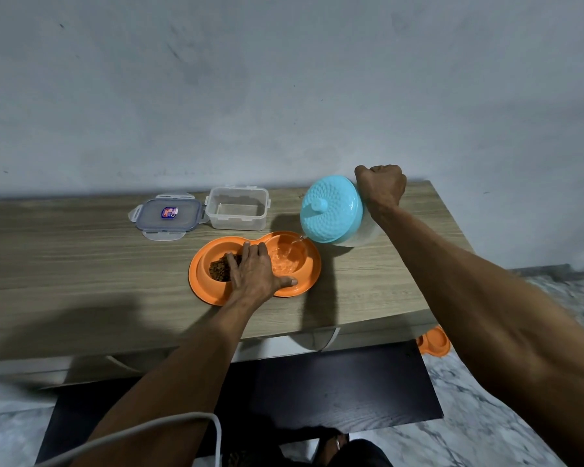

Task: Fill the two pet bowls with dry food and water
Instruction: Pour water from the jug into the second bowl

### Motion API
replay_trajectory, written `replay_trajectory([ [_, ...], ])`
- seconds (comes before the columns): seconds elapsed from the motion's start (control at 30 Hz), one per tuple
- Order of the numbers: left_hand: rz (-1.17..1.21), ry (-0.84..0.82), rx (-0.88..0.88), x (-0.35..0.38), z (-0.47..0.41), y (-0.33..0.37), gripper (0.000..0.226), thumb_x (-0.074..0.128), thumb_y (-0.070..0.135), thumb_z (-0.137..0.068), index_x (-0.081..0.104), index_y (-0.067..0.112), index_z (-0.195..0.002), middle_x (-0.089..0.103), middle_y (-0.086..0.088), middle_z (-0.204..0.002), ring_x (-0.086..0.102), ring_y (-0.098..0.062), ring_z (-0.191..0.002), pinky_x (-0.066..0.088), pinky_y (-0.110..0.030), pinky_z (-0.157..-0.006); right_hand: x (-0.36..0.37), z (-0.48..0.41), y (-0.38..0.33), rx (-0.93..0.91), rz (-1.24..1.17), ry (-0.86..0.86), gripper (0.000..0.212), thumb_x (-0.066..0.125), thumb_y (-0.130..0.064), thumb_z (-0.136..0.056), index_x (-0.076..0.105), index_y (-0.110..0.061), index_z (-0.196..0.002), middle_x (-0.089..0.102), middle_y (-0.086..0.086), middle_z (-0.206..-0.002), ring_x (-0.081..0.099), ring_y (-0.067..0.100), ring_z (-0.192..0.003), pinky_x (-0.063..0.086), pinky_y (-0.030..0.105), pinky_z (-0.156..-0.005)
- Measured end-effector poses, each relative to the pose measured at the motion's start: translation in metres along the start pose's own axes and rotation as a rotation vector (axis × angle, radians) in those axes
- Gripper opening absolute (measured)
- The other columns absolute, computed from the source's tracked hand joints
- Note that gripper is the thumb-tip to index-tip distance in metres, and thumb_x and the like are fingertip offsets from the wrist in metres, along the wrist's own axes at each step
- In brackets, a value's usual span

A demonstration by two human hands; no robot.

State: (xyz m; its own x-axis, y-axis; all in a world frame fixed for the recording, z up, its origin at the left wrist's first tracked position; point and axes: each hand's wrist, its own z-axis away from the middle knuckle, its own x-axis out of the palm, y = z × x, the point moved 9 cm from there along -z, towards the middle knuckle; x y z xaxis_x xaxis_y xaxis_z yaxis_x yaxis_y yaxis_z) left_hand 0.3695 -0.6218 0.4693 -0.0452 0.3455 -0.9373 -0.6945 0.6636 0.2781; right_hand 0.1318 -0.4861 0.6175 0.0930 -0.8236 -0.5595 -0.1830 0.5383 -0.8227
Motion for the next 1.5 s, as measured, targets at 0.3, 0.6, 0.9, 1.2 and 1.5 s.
replay_trajectory([
  [0.3,-0.006,-0.002,0.0,-0.001,0.001,0.0,0.114,0.068,0.073,-0.069,0.025,0.008,-0.152,0.028,-0.014,-0.159,0.014,-0.029,-0.151,0.01,-0.061,-0.119,-0.001,0.0,0.0,0.002,-0.008,-0.005,0.04,0.059,-0.018,-0.074,0.033,-0.012,-0.044,0.03,0.001,-0.044,0.024,0.016,-0.047,0.035,0.029,-0.06],
  [0.6,-0.01,0.005,0.001,-0.001,0.0,0.001,0.114,0.067,0.074,-0.069,0.024,0.009,-0.152,0.029,-0.014,-0.158,0.016,-0.029,-0.151,0.012,-0.06,-0.119,0.001,-0.003,0.003,0.01,-0.029,-0.012,0.041,0.059,-0.018,-0.075,0.033,-0.012,-0.043,0.028,0.002,-0.044,0.024,0.017,-0.048,0.034,0.03,-0.061],
  [0.9,-0.001,0.009,-0.001,-0.001,0.0,0.0,0.114,0.068,0.074,-0.068,0.025,0.009,-0.152,0.03,-0.014,-0.157,0.017,-0.029,-0.15,0.011,-0.06,-0.119,0.011,-0.004,0.019,0.083,-0.108,-0.03,0.042,0.06,-0.015,-0.074,0.032,-0.012,-0.043,0.027,-0.001,-0.043,0.023,0.017,-0.049,0.034,0.03,-0.062],
  [1.2,0.013,0.018,0.005,-0.001,0.0,0.0,0.114,0.069,0.073,-0.068,0.024,0.01,-0.152,0.028,-0.013,-0.159,0.015,-0.029,-0.151,0.009,-0.061,-0.12,0.023,-0.007,0.054,0.291,-0.251,-0.063,0.02,0.062,-0.019,-0.072,0.052,-0.01,-0.057,0.051,-0.001,-0.057,0.047,0.018,-0.059,0.04,0.03,-0.059],
  [1.5,0.006,0.034,0.01,0.004,-0.002,-0.003,0.115,0.066,0.076,-0.068,0.023,0.01,-0.152,0.029,-0.011,-0.159,0.012,-0.028,-0.152,0.009,-0.061,-0.119,0.036,-0.015,0.085,0.516,-0.478,-0.03,0.007,0.061,-0.017,-0.064,0.059,-0.011,-0.061,0.062,-0.001,-0.066,0.058,0.018,-0.06,0.042,0.027,-0.053],
])
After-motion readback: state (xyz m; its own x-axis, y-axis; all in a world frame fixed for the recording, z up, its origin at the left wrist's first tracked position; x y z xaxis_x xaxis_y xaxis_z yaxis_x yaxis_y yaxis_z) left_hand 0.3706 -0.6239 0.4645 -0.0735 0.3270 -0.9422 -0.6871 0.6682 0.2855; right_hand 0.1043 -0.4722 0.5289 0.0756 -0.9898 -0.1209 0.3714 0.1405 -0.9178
